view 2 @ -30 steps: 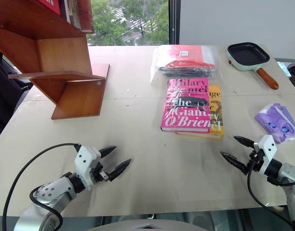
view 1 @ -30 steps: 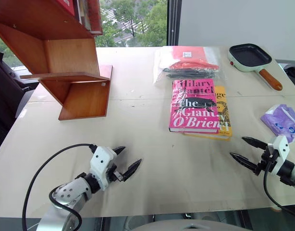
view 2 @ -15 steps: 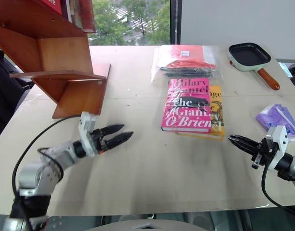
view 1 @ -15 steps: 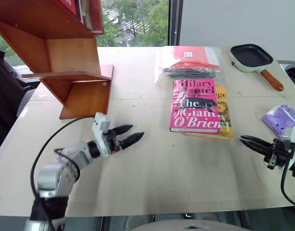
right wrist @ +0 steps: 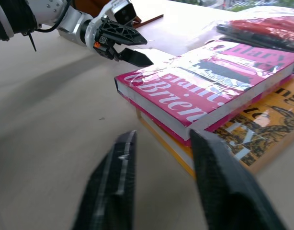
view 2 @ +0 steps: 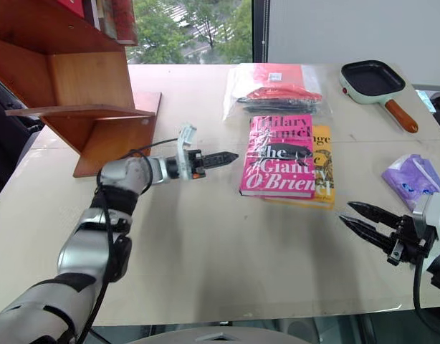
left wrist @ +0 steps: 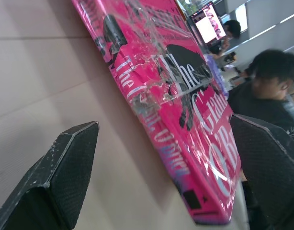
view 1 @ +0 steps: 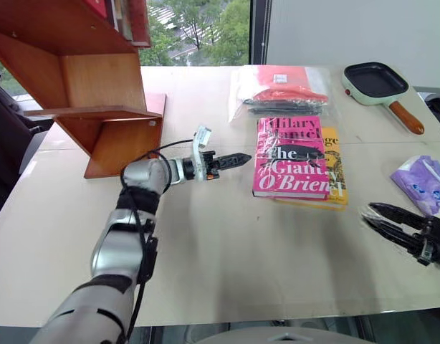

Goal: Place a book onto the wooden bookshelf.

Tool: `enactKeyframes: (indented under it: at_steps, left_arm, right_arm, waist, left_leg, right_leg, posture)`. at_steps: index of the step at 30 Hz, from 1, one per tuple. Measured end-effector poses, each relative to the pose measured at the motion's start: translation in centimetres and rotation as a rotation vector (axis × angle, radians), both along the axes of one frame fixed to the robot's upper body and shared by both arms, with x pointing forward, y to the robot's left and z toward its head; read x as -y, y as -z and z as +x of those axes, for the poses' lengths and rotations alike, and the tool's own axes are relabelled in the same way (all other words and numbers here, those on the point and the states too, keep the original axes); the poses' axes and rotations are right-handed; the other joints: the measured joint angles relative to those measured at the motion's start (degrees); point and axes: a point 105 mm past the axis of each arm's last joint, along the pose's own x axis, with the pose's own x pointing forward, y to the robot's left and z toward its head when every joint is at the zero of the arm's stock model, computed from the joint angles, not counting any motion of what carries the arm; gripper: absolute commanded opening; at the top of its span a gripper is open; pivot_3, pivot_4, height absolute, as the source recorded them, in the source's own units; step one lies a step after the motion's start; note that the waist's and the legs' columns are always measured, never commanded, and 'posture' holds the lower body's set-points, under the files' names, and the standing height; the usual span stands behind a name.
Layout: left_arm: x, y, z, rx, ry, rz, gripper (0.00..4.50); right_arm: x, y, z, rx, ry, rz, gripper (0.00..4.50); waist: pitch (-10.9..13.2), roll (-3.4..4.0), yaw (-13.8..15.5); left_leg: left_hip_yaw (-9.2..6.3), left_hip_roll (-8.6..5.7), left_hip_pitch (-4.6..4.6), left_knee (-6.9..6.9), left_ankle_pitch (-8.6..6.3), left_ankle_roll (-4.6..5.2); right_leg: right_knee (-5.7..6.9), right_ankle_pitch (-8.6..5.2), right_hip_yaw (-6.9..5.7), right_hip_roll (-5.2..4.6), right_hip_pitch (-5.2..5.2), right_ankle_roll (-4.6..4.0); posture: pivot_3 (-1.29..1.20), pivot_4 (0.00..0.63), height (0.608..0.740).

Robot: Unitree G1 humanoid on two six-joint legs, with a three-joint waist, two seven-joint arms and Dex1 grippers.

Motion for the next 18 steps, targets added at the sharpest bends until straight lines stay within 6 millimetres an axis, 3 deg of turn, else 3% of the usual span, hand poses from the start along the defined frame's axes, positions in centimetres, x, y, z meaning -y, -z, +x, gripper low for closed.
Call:
enactKeyframes:
  at_steps: [3, 8, 12, 18]
  left_arm:
    - [1.0, 0.7, 0.3, -0.072, 0.014, -0.011, 4.50]
    - [2.0, 0.5, 0.7, -0.171, -0.010, -0.075, 4.50]
    - [5.2, 0.9, 0.0, -0.262, 0.037, -0.133, 4.50]
    - [8.1, 1.1, -0.6, -0.287, 0.075, -0.137, 4.50]
  right_arm:
    - [0.1, -1.0, -1.4, 0.005, 0.034, -0.007, 4.44]
    - [-0.2, -1.7, -2.8, 0.001, 0.068, 0.002, 4.48]
    - [-1.2, -2.5, -3.0, 0.044, 0.074, 0.011, 4.48]
    - [-1.3, -2.6, -3.1, 0.034, 0.085, 0.023, 4.48]
  waist:
    - [0.0, -0.03, 0.2]
    - [0.0, -0.09, 0.3]
    - [0.0, -0.10, 0.3]
    - [0.0, -0.11, 0.3]
  left_leg:
    - [-0.01, -0.02, -0.05, 0.01, 0.00, 0.00]
    - [-0.04, -0.01, -0.08, 0.07, -0.01, 0.01]
    - [-0.03, -0.07, -0.13, 0.19, -0.01, 0.01]
    - [-0.02, -0.07, -0.11, 0.20, 0.00, 0.01]
  right_leg:
    - [0.00, -0.01, -0.01, 0.00, -0.02, 0.03]
    - [0.01, 0.00, -0.03, -0.04, -0.02, 0.06]
    - [0.02, 0.05, 0.00, -0.08, -0.01, 0.17]
    - [0.06, 0.06, 0.02, -0.08, -0.01, 0.18]
  posture:
    - [0.00, 0.150, 0.735]
    - [0.00, 0.150, 0.735]
    - [0.00, 0.150, 0.735]
    - [0.00, 0.150, 0.735]
